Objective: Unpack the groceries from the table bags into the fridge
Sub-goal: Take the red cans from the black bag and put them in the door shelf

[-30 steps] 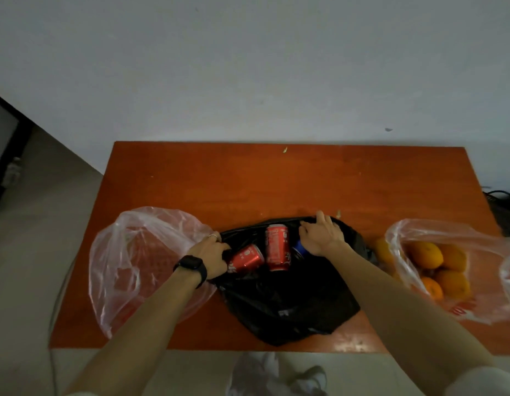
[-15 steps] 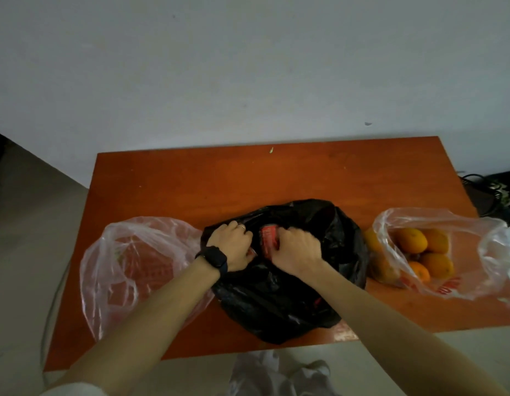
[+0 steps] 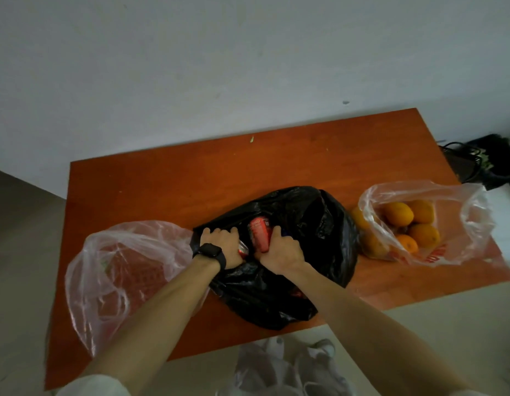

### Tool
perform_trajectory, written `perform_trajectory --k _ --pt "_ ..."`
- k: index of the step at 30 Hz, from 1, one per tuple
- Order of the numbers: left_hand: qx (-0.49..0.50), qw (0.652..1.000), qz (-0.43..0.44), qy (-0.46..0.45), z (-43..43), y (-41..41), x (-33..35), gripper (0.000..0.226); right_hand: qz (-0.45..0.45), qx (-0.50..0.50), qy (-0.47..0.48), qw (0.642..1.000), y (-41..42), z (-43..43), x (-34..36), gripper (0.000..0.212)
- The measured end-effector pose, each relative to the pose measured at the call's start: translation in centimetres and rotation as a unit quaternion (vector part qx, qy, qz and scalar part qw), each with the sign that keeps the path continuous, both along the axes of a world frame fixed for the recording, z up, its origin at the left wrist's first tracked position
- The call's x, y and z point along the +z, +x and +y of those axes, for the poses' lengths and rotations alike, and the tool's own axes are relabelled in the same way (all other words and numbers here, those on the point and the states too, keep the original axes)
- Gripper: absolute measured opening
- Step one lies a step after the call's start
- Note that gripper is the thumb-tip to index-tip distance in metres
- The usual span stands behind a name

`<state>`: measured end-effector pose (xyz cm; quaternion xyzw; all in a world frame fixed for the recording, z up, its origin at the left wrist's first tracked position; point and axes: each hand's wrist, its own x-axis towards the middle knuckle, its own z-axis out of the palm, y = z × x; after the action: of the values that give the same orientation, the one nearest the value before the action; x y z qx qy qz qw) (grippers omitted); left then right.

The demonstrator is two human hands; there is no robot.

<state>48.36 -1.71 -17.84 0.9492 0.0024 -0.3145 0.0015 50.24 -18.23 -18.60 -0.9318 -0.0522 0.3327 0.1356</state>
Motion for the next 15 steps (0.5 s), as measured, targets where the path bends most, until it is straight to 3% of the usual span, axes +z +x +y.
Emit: perform_trajectory --k 5,10,13,15 --pt "0.019 0.999 -0.008 -0.042 1.5 -0.3 4.9 0.083 -0.019 -0.022 0.056 0.998 0.3 -1.2 3.8 0.083" --pt "0.078 0.986 -0.089 -0.114 2.4 -0.4 9.6 0.071 -0.073 -0.066 0.154 0.983 -0.2 -2.8 9.1 0.082" --pt "0.109 0.965 -0.137 -0.196 2.4 0.5 12.6 0.067 -0.117 -0.081 0.197 0.97 -0.4 -4.6 12.6 0.082" --pt "0.151 0.928 -0.172 -0.293 2.3 1.5 14.4 0.065 -0.149 -0.095 0.211 0.961 -0.6 -6.0 14.8 0.076"
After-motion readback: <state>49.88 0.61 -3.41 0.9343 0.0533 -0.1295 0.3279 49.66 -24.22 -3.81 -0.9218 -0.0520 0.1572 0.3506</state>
